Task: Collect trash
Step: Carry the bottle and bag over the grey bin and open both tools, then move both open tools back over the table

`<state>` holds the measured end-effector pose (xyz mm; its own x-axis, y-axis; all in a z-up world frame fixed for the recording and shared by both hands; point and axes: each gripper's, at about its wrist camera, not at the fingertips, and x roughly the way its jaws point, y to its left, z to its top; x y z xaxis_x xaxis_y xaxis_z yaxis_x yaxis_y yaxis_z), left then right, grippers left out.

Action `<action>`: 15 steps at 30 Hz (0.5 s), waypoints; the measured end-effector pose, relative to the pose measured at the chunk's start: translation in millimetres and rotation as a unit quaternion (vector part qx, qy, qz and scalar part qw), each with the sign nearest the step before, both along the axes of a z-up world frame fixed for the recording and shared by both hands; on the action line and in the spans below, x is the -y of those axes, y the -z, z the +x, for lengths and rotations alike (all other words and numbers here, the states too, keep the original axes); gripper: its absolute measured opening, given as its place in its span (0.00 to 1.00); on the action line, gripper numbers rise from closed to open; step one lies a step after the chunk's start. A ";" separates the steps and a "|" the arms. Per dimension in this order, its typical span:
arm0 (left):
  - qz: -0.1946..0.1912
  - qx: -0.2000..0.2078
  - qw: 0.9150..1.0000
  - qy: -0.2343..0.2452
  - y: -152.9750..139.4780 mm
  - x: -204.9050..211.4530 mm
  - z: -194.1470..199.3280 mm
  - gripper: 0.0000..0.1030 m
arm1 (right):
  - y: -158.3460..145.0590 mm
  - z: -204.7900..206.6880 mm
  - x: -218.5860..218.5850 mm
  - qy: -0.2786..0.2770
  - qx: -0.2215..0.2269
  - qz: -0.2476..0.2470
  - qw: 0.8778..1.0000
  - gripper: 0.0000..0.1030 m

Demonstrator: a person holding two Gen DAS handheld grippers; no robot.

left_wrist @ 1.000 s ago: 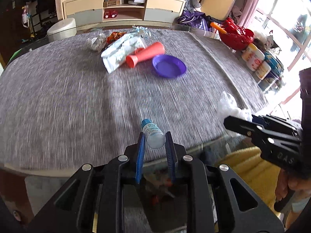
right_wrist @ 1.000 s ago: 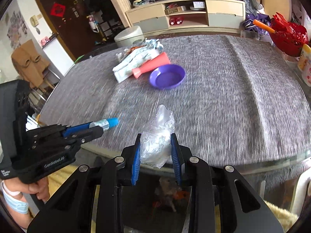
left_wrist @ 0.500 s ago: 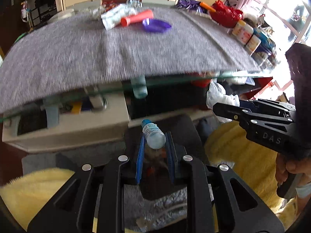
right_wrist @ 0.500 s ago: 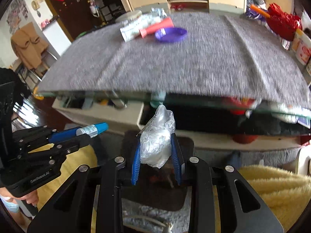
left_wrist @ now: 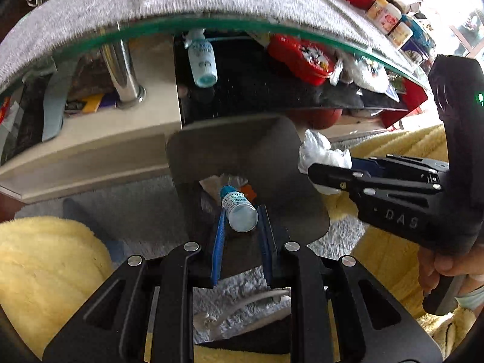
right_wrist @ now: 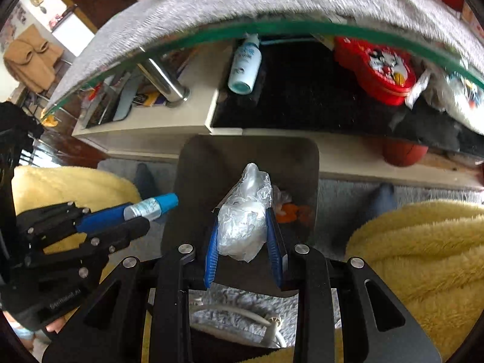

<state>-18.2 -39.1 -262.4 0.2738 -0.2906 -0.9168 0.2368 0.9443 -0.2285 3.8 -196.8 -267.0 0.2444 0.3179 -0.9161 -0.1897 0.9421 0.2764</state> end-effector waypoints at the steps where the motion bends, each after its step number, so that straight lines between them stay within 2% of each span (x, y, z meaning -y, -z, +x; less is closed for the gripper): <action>1: 0.000 -0.004 1.000 0.000 2.8 0.2 -0.4 0.19 | 1.5 0.2 1.0 0.004 -0.003 0.001 1.000 0.29; 7: -0.007 -0.014 1.000 -0.003 6.9 -2.0 3.4 0.22 | 1.1 5.6 1.4 0.011 -0.004 0.009 1.000 0.35; 9: -0.005 -0.013 1.000 -0.007 6.8 -4.2 5.4 0.35 | 0.1 5.9 2.2 0.015 0.002 0.003 1.000 0.49; 10: -0.003 -0.012 1.000 -0.010 6.7 -5.5 6.0 0.37 | -0.4 6.3 3.2 0.018 0.004 0.002 1.000 0.53; 15: -0.003 -0.013 0.999 -0.030 6.5 -16.9 10.9 0.49 | -4.7 10.6 12.8 0.037 0.010 0.003 0.999 0.65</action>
